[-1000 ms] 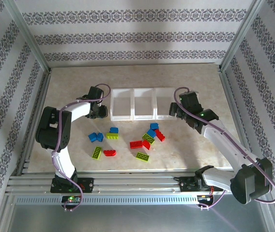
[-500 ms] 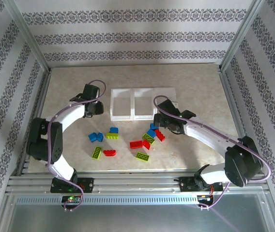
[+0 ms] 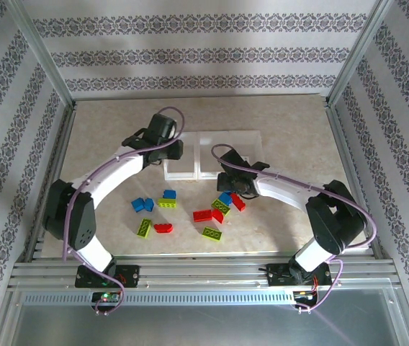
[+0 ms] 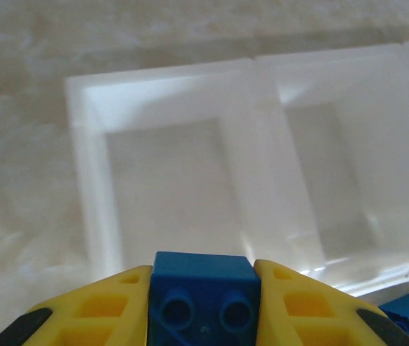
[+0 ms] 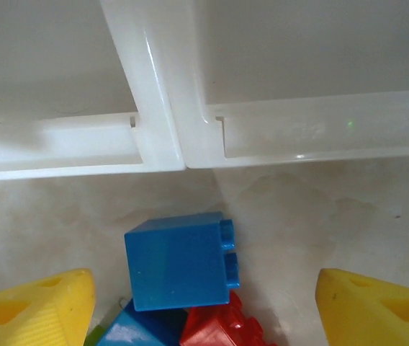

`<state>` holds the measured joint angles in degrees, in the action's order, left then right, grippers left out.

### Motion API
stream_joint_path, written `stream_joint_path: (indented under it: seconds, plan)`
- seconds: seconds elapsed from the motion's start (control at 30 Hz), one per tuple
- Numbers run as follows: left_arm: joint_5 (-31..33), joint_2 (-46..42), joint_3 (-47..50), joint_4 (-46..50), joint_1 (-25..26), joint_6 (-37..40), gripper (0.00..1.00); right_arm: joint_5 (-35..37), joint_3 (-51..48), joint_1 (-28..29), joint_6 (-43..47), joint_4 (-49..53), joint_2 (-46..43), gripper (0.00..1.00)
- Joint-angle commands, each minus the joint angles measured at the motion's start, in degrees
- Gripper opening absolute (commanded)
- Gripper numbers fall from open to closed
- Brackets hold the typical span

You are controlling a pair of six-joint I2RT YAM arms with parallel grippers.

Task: Sort the legos into containers by color
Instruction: Place the lego in the container, then pick up the lego from the center of the table.

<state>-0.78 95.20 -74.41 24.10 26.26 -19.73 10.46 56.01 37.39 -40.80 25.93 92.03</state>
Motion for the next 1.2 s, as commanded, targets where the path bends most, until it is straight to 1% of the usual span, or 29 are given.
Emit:
stream_joint_path:
  seconds: [0.0, 0.13, 0.23, 0.33, 0.6, 0.7, 0.83, 0.9, 1.03, 1.13, 1.17]
  plan:
    - [1.72, 3.3, -1.95, 3.15, 1.35, 0.21, 0.22, -1.27, 1.64, 0.6, -0.69, -1.1, 1.85, 0.78]
    - [2.36, 6.23, -3.09, 3.33, 2.05, 0.28, 0.23, -1.73, 2.02, 0.6, -0.67, -1.66, 3.71, 0.76]
    - [2.42, 7.83, -3.72, 3.24, 2.13, 0.44, 0.26, -2.08, 2.51, 0.62, -0.61, -2.08, 5.18, 0.74]
    - [3.53, 8.42, -3.81, 3.15, 2.17, 0.3, 0.37, -2.24, 3.14, 0.66, -0.43, -2.12, 6.63, 0.72]
    - [4.51, 6.97, -2.73, 2.38, 2.13, -0.14, 0.55, -2.01, 4.56, 0.67, -0.12, -1.99, 8.91, 0.69]
    - [4.82, 6.15, -2.27, 2.07, 2.06, -0.18, 0.58, -1.76, 4.58, 0.61, -0.16, -1.94, 9.29, 0.67]
    - [5.47, 4.46, -1.85, 2.52, 2.04, -0.48, 0.64, -1.41, 4.55, 0.6, -0.16, -1.71, 9.64, 0.65]
    - [6.09, 2.83, -1.0, 2.45, 2.06, -0.66, 0.7, -1.23, 4.46, 0.52, -0.08, -1.59, 9.79, 0.63]
    - [6.83, -1.33, 1.84, 1.88, 1.65, -1.11, 0.79, -0.82, 4.24, 0.41, -0.16, -1.44, 10.17, 0.6]
    - [7.66, -5.33, 5.11, 1.15, 0.78, -2.24, 0.89, -0.59, 3.97, 0.28, -0.33, -1.48, 10.28, 0.57]
    - [8.33, -6.92, 6.44, 0.78, 0.46, -2.72, 0.94, -0.54, 3.86, 0.23, -0.34, -1.47, 10.27, 0.55]
